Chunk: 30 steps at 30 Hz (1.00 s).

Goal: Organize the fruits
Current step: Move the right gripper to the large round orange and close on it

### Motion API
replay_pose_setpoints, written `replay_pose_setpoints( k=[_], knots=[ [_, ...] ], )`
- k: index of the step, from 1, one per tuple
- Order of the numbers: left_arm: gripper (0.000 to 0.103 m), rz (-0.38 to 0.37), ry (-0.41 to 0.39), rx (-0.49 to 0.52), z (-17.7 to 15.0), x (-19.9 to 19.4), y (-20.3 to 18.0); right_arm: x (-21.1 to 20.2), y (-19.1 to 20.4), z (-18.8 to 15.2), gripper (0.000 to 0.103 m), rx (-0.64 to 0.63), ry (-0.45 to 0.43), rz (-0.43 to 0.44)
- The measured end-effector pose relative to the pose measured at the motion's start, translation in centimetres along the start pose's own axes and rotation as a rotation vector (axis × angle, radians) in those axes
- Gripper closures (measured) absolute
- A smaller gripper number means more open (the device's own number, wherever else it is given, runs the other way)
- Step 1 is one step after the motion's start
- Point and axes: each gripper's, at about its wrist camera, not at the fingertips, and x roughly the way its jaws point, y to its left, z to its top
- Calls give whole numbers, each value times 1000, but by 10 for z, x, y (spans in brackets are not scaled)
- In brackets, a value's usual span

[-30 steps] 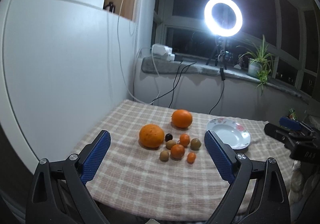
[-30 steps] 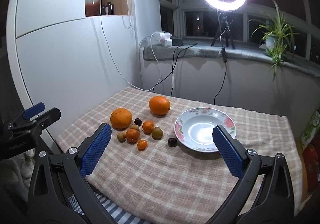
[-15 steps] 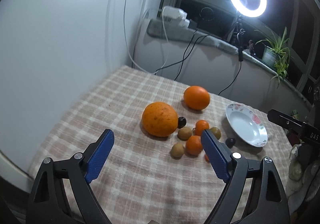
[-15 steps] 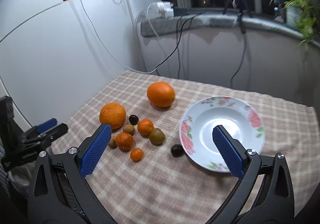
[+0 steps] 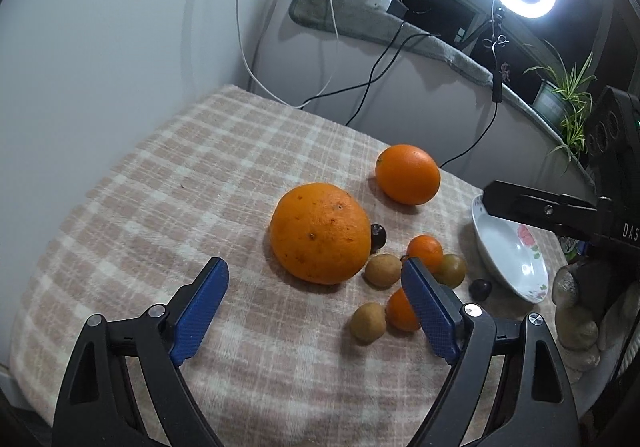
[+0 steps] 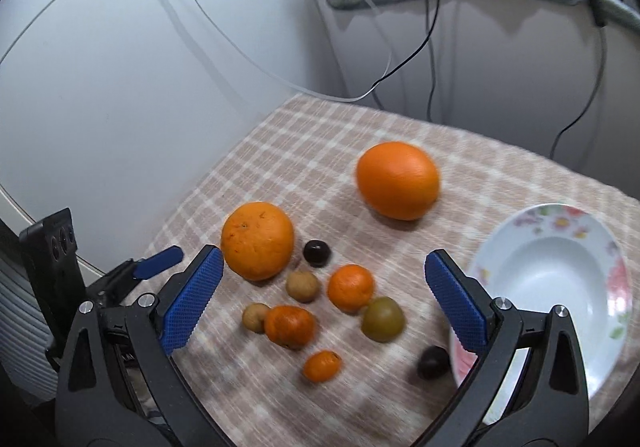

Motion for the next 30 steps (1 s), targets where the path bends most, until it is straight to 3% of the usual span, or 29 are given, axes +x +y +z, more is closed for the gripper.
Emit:
replay_pose_setpoints(
  k=[7,14,30],
  knots=[
    [15,-8,24,-1,4,13,3,32,14,14,0,-23,59,49],
    [16,-28,42,-9,8,22,4,65,24,22,7,-24,133,96],
    [35,-51,99,-18,7,45,1,104,33,19,22,-30,231,162]
  ],
)
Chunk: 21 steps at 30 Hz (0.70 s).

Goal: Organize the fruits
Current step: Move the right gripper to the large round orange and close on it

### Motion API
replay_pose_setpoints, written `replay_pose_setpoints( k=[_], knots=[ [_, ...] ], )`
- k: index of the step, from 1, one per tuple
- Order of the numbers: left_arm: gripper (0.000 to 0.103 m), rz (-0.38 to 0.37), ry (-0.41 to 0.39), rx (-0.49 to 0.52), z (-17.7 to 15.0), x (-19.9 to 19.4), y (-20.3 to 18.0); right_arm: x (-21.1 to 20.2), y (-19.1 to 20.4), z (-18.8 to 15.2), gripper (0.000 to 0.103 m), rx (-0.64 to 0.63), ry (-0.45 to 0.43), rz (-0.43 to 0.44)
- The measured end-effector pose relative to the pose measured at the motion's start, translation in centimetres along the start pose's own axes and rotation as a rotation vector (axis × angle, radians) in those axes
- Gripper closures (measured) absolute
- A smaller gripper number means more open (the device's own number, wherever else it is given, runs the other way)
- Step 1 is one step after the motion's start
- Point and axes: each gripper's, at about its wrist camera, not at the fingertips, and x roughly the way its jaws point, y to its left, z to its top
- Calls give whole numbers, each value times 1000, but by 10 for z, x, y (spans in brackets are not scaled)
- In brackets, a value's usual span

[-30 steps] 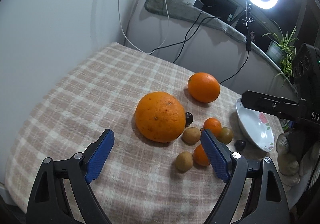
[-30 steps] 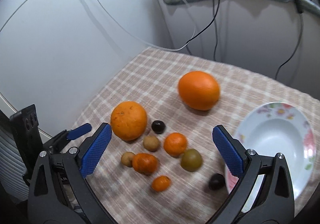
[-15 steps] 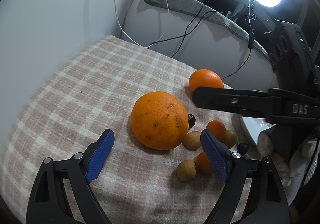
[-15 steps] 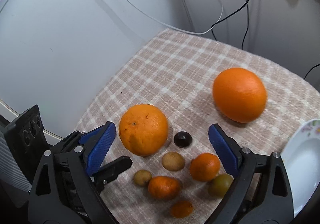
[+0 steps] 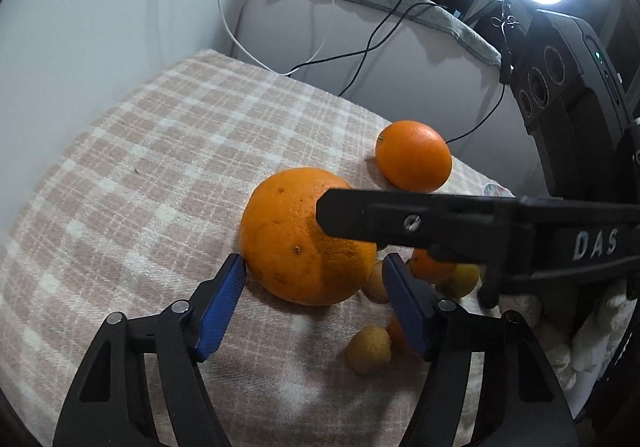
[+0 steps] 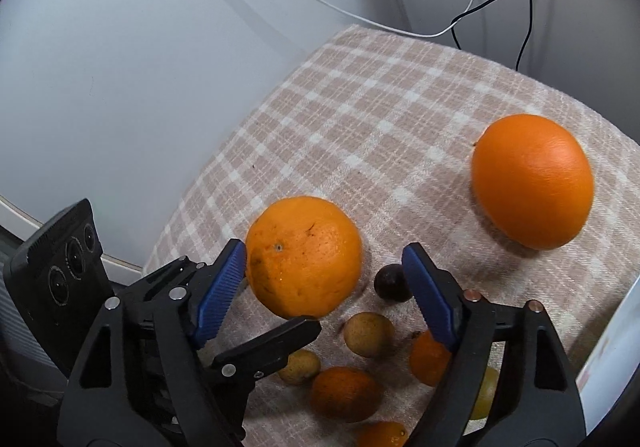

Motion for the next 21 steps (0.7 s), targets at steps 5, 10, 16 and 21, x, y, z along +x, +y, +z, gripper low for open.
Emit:
replay_pose_setpoints(
  k=[5,10,16,21],
  knots=[
    [37,6,-1,-5,1,1,2,4,0,2,30,2,11,13],
    [37,14,-2,-3,1,1,2,6,11,3,38,-20,22,18],
    [38,22,-8,3,1,-2,-1,5,11,3,39,-15,21,20],
    [38,16,-18,-4,1,-8,-3,0,11,0,39,-16,12,24]
  ],
)
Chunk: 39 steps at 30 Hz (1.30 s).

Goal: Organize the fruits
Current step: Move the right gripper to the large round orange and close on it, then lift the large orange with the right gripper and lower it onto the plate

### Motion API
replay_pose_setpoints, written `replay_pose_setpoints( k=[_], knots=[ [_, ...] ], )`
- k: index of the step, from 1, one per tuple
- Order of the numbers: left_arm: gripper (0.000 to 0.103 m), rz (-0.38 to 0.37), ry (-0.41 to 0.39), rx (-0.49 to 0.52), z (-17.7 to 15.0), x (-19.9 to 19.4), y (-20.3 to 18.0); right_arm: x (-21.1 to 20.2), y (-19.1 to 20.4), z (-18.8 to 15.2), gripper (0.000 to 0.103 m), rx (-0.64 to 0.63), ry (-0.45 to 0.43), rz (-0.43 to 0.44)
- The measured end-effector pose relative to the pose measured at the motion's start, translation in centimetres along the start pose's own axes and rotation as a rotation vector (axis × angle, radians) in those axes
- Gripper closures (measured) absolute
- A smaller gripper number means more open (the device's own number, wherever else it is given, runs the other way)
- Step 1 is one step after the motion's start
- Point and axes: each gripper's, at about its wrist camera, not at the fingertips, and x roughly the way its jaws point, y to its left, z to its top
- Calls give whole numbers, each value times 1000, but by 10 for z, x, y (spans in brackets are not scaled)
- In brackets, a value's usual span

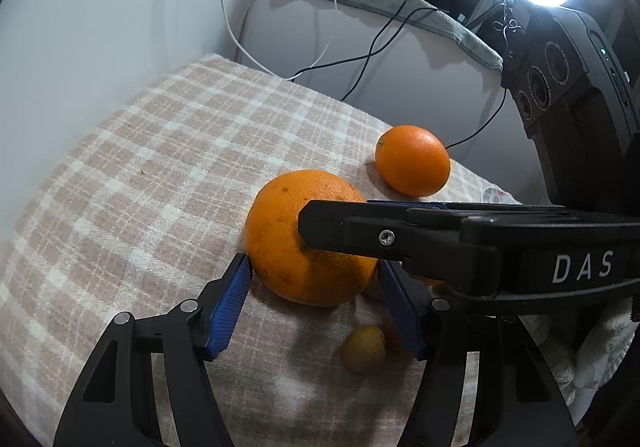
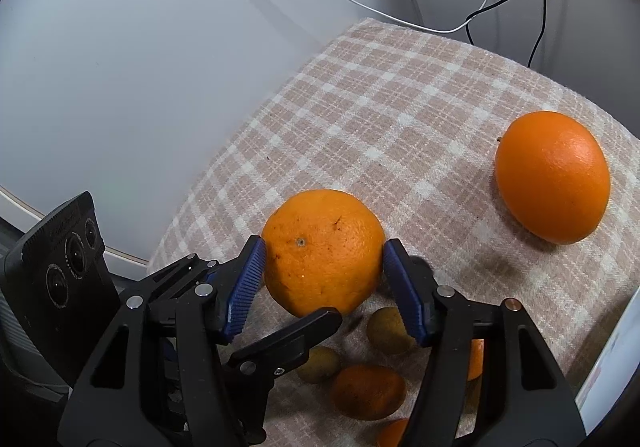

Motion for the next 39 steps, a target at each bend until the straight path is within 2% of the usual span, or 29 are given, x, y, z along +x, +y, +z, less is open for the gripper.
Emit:
replay_pose_setpoints(
  k=[10,18,29,39],
  knots=[
    [38,-7,-40,36,3,-18,-22,-30,3,-7,39,-5,-46,9],
    [39,-43,-57,88,0,-25,-56,-71,-3,-25,39,12,-98,-18],
    [39,-154,-48,176,-10,-24,-119,-139,-22,-59,39,93,-181,-109],
    [39,-245,4,263,-25,-9,-183,-196,-74,-103,39,204,-249,-183]
  ],
)
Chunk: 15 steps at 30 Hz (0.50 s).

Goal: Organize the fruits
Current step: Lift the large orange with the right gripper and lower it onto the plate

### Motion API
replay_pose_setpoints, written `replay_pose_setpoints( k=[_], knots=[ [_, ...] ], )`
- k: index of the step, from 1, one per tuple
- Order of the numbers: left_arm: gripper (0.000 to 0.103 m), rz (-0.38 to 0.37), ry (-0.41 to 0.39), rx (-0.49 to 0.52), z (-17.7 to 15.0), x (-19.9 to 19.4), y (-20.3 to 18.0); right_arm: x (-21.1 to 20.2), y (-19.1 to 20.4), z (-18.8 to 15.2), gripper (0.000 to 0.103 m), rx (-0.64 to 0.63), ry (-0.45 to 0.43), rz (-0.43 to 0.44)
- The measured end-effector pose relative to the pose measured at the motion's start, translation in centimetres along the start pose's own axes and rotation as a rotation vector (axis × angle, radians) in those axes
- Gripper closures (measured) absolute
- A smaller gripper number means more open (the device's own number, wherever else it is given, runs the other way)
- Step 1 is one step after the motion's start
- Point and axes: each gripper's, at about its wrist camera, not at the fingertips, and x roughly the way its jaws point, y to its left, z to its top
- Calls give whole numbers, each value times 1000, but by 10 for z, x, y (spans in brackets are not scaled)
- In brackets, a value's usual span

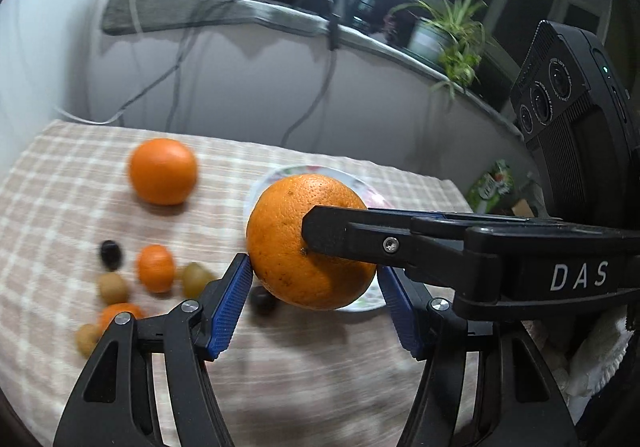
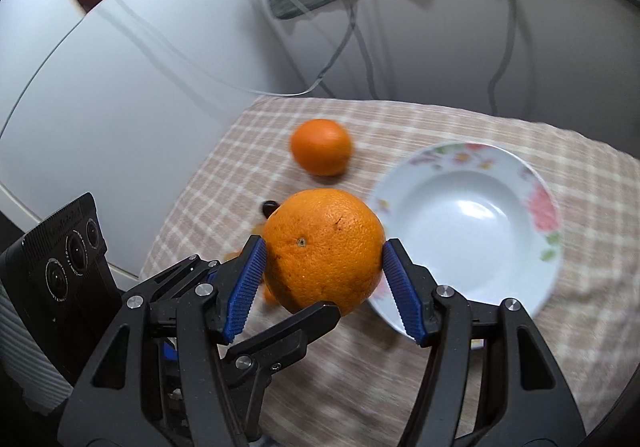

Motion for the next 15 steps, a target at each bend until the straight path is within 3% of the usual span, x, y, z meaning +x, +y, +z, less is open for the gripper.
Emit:
replay_pose_setpoints(
  k=[9,15],
  knots=[
    [38,-57,73,41,1,39,-36,-20,-50,-10,39,89,-21,-57],
    [38,-64,129,36,2,66,-40,-14,-82,-13,39,145,-18,-60]
  ],
)
